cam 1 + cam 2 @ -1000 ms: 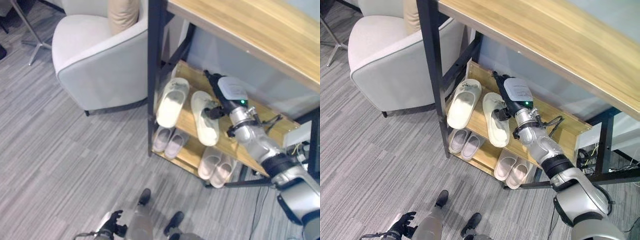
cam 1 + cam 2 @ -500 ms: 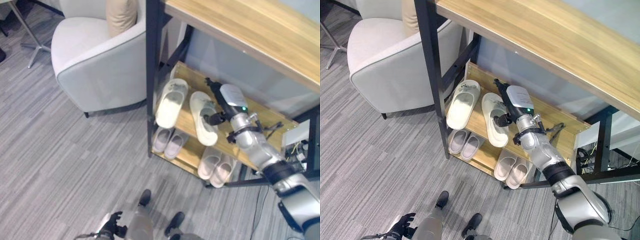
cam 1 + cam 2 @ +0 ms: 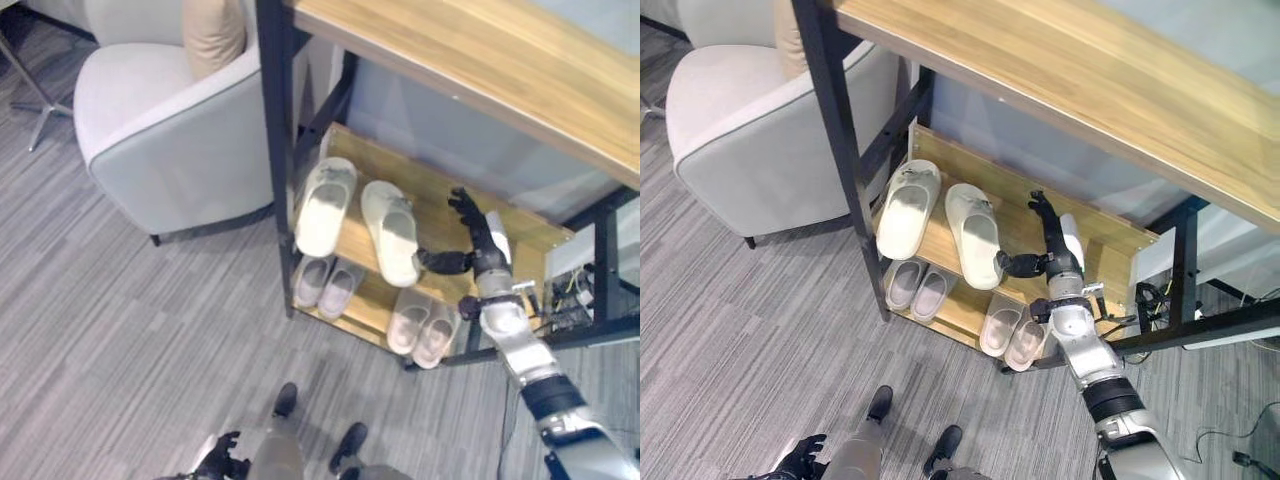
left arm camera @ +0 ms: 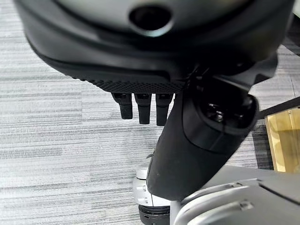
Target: Arrange the slippers neatly on the shoe rack.
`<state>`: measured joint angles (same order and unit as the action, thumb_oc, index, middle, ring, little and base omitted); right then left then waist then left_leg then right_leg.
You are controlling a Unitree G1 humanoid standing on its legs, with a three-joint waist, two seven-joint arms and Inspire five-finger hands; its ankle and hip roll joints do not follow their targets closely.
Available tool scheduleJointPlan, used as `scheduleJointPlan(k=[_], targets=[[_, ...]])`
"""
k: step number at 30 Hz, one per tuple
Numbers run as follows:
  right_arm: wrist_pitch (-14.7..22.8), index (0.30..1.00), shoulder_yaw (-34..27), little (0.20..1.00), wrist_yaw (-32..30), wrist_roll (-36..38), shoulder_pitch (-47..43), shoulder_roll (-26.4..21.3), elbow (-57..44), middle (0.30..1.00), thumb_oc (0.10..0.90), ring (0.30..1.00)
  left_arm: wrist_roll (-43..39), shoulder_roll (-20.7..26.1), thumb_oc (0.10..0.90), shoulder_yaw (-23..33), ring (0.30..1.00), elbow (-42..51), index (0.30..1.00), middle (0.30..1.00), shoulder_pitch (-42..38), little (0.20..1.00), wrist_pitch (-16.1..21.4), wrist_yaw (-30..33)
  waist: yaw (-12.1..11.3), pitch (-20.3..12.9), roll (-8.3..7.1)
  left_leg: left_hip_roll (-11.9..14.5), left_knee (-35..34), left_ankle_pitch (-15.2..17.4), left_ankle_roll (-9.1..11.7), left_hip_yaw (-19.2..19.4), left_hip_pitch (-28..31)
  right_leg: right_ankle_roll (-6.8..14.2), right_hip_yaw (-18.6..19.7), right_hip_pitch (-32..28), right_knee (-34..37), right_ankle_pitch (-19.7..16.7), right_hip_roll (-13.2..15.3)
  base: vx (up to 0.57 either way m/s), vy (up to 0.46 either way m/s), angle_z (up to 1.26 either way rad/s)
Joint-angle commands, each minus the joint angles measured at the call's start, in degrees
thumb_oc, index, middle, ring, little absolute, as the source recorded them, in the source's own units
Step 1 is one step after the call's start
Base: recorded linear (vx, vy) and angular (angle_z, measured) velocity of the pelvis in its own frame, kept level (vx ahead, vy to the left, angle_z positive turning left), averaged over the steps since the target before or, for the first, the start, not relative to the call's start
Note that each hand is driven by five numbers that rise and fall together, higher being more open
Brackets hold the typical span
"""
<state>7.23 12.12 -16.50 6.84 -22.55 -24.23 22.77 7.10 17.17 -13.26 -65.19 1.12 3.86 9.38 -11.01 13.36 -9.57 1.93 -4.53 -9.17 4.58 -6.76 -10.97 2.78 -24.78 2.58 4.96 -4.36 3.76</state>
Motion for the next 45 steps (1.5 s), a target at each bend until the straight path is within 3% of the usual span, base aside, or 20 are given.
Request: scheduleJointPlan(k=[1, 14, 25, 35, 45], targets=[[6.2, 0.900, -3.1, 0.900, 0.0, 6.9, -3.6, -0.4, -1.9, 0.900, 0.800, 0.900, -0.9, -3.3, 0.800, -2.3, 0.900, -2.1, 0.900, 0.900, -1.8, 0.900, 1.6, -1.0, 0.2, -3.7, -0.55, 0.5, -0.5, 8.0, 0.3, 4.3, 4.4, 4.8, 1.4, 0.9, -0.4, 2.8, 2.4, 0.00, 0.019, -0.06], [6.0, 0.900, -1.3, 0.900, -0.2, 15.5, -4.4, 6.5, 0.1, 0.900, 0.800, 0.900, -2.3, -3.2, 0.800, -2.6, 0.900, -2.0, 0.900, 0.900, -2.1, 0.900, 0.8, 0.4, -1.0, -2.4, -0.73, 0.3, -0.5, 7.8, 0.2, 3.9, 3.9, 4.7, 0.9, 1.0, -0.5, 2.9, 2.4, 0.00, 0.001, 0.00], [6.5, 0.900, 0.1, 0.900, -3.5, 17.5, -7.1, 12.3, -0.4, 0.900, 0.800, 0.900, -3.7, -3.4, 0.800, -3.7, 0.900, -0.6, 0.900, 0.900, -2.7, 0.900, 0.4, 2.4, -2.4, -0.8, -0.39, 0.1, -0.4, 7.4, 0.2, 3.2, 3.1, 4.5, 0.0, 1.3, -0.7, 2.8, 2.5, 0.00, -0.001, 0.03], [6.9, 0.900, 1.4, 0.900, -7.0, 16.0, -10.5, 16.4, -2.3, 0.900, 0.800, 0.900, -4.5, -4.1, 0.800, -5.0, 0.900, 0.0, 0.900, 0.900, -3.5, 0.900, 0.0, 4.5, -3.3, 0.3, 0.26, -0.2, -0.3, 7.3, -0.1, 2.9, 2.8, 4.4, -0.4, 1.4, -0.8, 2.7, 2.8, 0.00, 0.004, 0.02], [6.1, 0.900, 1.8, 0.900, -7.9, 12.8, -9.8, 16.1, -5.4, 0.900, 0.800, 0.900, -4.3, -4.4, 0.800, -4.1, 0.900, -1.0, 0.900, 0.900, -4.0, 0.900, -0.3, 5.8, -3.5, 1.0, 0.80, -0.4, -0.1, 7.2, -0.2, 2.9, 2.5, 4.5, -1.0, 1.6, -1.3, 2.7, 3.2, 0.00, 0.009, 0.03]])
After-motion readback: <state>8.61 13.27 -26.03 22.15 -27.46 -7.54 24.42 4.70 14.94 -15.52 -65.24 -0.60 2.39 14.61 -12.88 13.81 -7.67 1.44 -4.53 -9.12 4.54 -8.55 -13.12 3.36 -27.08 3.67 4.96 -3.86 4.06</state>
